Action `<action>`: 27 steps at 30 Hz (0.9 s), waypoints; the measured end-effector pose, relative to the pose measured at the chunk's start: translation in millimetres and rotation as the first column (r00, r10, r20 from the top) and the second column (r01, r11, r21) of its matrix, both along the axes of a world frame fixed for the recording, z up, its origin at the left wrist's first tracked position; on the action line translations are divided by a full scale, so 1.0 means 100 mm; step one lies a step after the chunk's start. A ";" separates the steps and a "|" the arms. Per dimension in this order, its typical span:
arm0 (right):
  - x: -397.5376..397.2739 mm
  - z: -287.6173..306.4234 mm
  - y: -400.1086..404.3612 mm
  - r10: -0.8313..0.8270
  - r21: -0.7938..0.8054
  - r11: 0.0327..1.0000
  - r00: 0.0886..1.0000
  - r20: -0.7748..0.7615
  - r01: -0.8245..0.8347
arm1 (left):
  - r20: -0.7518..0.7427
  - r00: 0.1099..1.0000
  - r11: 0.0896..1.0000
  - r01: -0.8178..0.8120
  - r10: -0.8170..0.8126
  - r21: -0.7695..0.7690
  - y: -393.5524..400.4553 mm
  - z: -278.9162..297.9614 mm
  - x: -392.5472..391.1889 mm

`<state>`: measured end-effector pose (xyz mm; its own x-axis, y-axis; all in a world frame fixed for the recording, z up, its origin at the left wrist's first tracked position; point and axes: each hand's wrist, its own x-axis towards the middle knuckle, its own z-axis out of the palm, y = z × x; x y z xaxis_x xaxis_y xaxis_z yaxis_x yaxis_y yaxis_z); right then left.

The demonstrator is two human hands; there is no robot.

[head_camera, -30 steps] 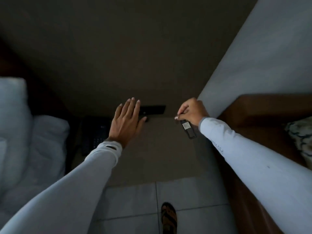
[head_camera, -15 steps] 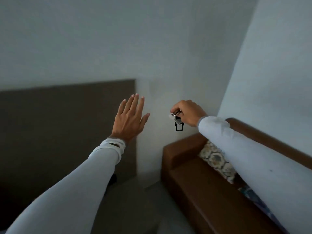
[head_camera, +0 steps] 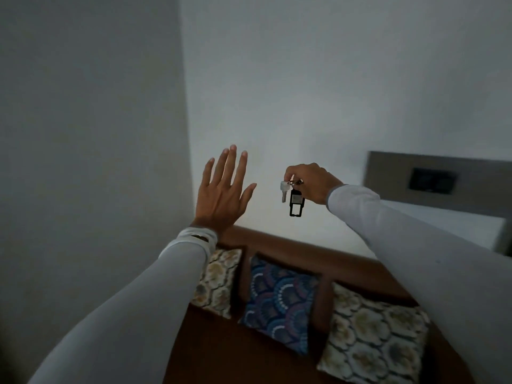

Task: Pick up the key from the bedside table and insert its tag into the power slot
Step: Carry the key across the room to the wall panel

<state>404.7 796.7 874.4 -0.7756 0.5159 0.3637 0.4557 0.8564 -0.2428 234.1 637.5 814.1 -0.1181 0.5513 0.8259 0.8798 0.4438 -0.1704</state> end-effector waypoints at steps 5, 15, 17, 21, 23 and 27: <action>1.22 0.09 1.08 -0.131 -0.026 0.991 0.991 -0.037 0.130 | -0.004 0.990 0.990 0.139 -0.139 -0.014 1.40 0.09 0.96; 2.54 0.13 2.79 -0.355 -0.030 0.935 0.925 -0.138 0.355 | -0.063 0.943 0.945 0.326 -0.325 0.000 3.49 0.22 1.97; 2.64 0.14 3.11 -0.387 0.004 0.920 0.912 -0.132 0.391 | -0.059 0.940 0.942 0.336 -0.336 0.002 3.85 0.23 2.00; 2.75 0.14 3.77 -0.425 -0.029 0.904 0.894 -0.141 0.426 | -0.064 0.935 0.936 0.351 -0.350 0.008 4.60 0.28 2.00; 2.77 0.14 4.06 -0.435 -0.040 0.900 0.886 -0.158 0.435 | -0.073 0.930 0.932 0.363 -0.361 0.010 4.94 0.32 2.00; 2.76 0.18 4.53 -0.460 -0.043 0.887 0.872 -0.165 0.460 | -0.084 0.923 0.926 0.377 -0.374 0.016 5.48 0.40 2.01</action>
<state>680.3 1249.7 892.9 -0.3787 0.8007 0.4642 0.7511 0.5589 -0.3513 435.2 1185.0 854.4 0.1581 0.5167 0.8414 0.9675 0.0894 -0.2367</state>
